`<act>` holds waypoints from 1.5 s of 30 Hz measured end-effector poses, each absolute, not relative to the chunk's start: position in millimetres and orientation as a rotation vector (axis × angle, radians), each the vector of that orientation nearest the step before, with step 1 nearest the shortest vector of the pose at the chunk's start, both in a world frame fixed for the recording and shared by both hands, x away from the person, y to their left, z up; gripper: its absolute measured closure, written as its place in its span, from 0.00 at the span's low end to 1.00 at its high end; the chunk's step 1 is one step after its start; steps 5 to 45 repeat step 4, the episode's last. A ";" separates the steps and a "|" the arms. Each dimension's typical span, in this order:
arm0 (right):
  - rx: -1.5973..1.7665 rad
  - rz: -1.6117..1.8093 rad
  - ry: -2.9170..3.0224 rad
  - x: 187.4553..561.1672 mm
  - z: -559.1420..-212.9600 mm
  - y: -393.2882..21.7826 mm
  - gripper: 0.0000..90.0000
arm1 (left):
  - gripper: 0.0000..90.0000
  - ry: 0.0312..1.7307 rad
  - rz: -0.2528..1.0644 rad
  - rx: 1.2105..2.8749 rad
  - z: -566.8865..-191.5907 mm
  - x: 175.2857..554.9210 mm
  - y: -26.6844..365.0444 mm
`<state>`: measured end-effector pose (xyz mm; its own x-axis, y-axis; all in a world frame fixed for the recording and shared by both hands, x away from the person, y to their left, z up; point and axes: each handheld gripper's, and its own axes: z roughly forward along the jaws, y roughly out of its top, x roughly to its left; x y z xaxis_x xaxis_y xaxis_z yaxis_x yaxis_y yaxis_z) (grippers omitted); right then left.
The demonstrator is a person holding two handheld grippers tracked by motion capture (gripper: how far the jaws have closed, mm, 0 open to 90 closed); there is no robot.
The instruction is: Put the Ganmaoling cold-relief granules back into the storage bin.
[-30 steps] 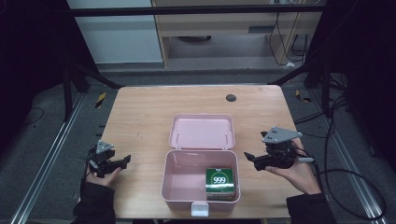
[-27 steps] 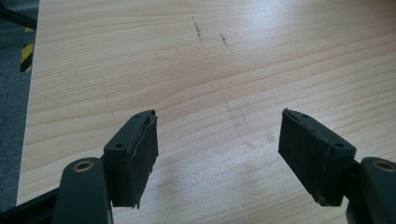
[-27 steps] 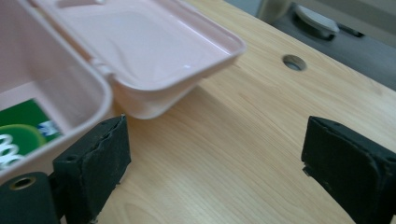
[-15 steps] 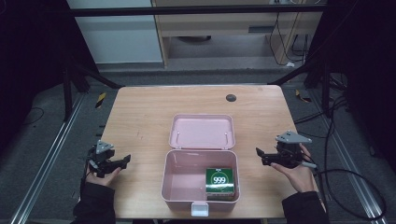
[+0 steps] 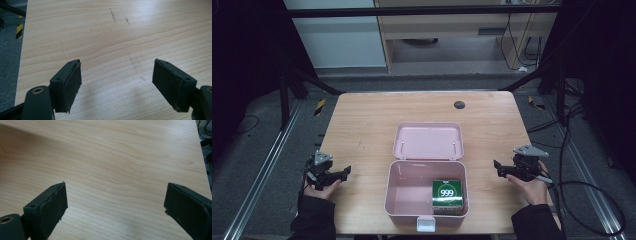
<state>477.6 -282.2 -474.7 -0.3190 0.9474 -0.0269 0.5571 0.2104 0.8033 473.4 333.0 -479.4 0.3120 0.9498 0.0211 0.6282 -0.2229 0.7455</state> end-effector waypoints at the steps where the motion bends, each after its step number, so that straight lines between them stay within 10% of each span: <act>1: 1.392 0.957 1.963 478.0 -476.4 -283.0 0.06 | 0.25 1.397 0.649 1.943 -479.6 473.5 333.6; 45: 1.400 0.931 1.985 479.3 -480.0 -283.7 0.05 | 0.24 1.403 0.654 1.944 -480.8 474.1 334.2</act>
